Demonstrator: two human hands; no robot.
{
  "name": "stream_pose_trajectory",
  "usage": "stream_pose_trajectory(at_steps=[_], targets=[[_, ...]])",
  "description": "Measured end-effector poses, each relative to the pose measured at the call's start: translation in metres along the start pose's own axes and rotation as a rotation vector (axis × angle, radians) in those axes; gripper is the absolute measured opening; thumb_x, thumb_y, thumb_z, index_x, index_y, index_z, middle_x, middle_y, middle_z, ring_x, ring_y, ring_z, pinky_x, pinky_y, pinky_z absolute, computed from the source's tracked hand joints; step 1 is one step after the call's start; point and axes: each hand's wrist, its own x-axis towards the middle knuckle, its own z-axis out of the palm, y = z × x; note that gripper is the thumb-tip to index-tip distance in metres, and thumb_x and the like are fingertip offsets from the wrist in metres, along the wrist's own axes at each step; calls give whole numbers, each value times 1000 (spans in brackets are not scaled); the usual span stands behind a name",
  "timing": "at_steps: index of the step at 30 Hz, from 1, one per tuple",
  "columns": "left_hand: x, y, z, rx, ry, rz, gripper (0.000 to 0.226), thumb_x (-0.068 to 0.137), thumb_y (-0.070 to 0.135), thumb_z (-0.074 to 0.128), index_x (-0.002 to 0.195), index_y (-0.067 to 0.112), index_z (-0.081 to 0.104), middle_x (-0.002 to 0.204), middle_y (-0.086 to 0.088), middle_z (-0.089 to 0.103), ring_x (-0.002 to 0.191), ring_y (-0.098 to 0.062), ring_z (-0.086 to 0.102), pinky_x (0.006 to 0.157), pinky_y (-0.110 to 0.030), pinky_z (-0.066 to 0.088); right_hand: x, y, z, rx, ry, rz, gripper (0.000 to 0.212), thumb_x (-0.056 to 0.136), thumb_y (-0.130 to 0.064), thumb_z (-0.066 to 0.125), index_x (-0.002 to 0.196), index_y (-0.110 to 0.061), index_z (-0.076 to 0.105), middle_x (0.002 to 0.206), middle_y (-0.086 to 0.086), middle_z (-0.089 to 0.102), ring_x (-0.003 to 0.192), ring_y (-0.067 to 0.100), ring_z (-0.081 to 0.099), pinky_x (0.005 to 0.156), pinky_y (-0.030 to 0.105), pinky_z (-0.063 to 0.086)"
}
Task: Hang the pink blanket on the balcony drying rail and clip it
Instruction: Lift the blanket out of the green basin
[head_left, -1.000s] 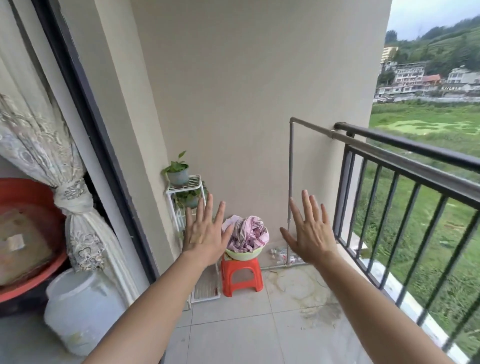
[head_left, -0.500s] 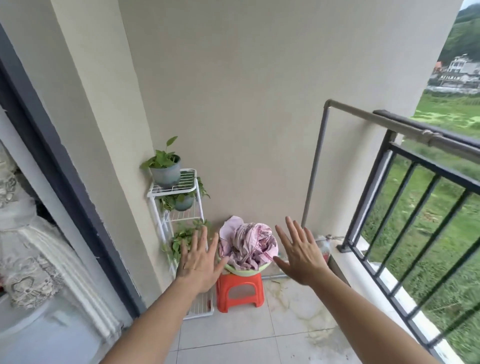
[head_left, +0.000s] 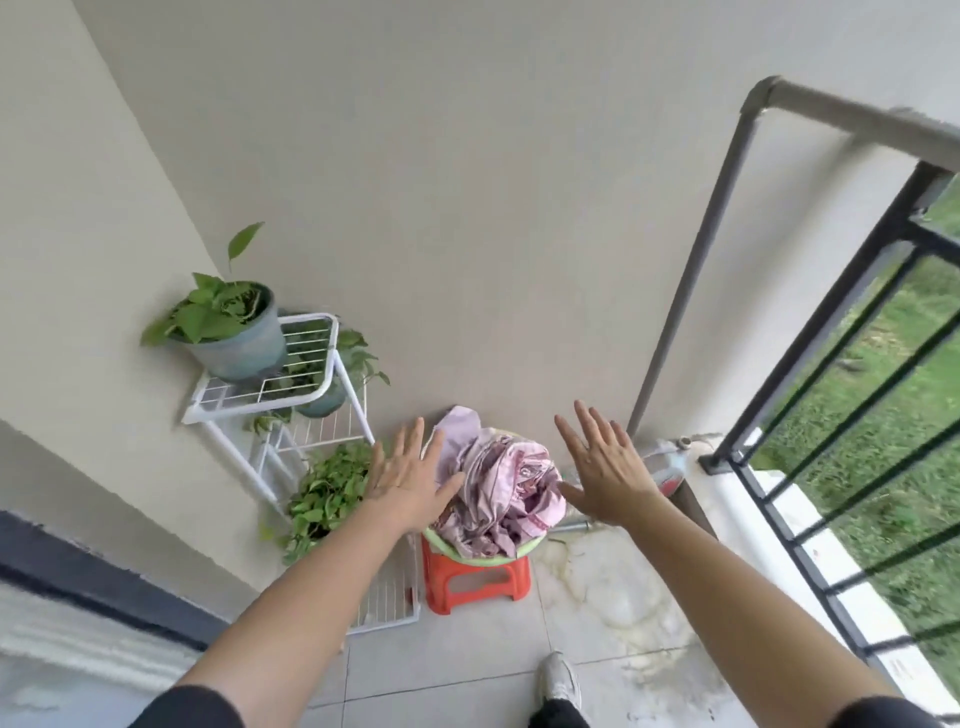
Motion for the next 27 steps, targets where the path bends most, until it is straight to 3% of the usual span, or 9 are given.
stream_pose_trajectory(at_steps=[8,12,16,18,21,22,24,25,27], targets=[[138,23,54,-128,-315,-137,95,82,82,24,155,26,1,163,-7,-10,150,-31,-3,119,-55,6,147,81,65,66,-280,-56,94,92,-44,57,159,-20,-5,165,19,-6,152,36,4,122,49,17],[176,34,103,-291,-431,-208,111,70,91,28,155,27,-5,163,-4,-8,149,-34,-2,117,-54,8,198,90,111,156,-411,-43,98,90,-37,63,158,-22,-5,165,16,-6,152,35,4,121,50,17],[211,45,179,-391,-468,-259,122,66,89,44,154,25,-10,164,-8,0,149,-32,8,116,-50,17,231,82,189,272,-503,-2,109,86,-26,67,156,-28,-16,166,11,-6,153,32,3,122,51,17],[226,54,219,-484,-480,-339,134,59,89,52,153,23,-17,163,-9,-4,149,-31,5,116,-49,18,236,74,233,328,-512,35,114,81,-16,65,155,-28,-20,166,9,-9,153,31,-4,124,50,9],[244,65,271,-586,-447,-471,147,53,87,63,149,20,-27,162,-13,-13,149,-30,-8,120,-49,8,242,58,293,332,-450,58,116,75,-18,63,155,-25,-21,166,5,-13,152,30,-17,123,49,-5],[249,67,285,-635,-404,-520,147,54,82,68,149,22,-27,162,-12,-12,149,-29,-7,120,-48,7,245,54,309,358,-441,57,116,74,-21,63,155,-24,-20,166,3,-14,152,29,-15,124,49,1],[259,66,309,-790,-286,-627,144,55,70,79,151,26,-20,162,-10,6,148,-28,12,118,-45,18,255,48,334,432,-446,37,123,71,-24,71,156,-25,-19,166,-2,-13,153,29,10,114,47,36],[264,63,319,-857,-242,-664,139,57,61,83,152,28,-13,159,-10,21,143,-28,28,114,-43,30,262,45,343,457,-441,23,128,68,-23,75,156,-27,-17,167,-3,-11,146,32,29,97,46,50],[271,52,336,-881,-194,-652,119,65,39,86,153,24,8,143,-6,48,126,-27,51,100,-42,48,276,42,356,465,-401,10,127,66,-19,74,157,-28,-14,167,2,3,125,39,54,70,41,52]])
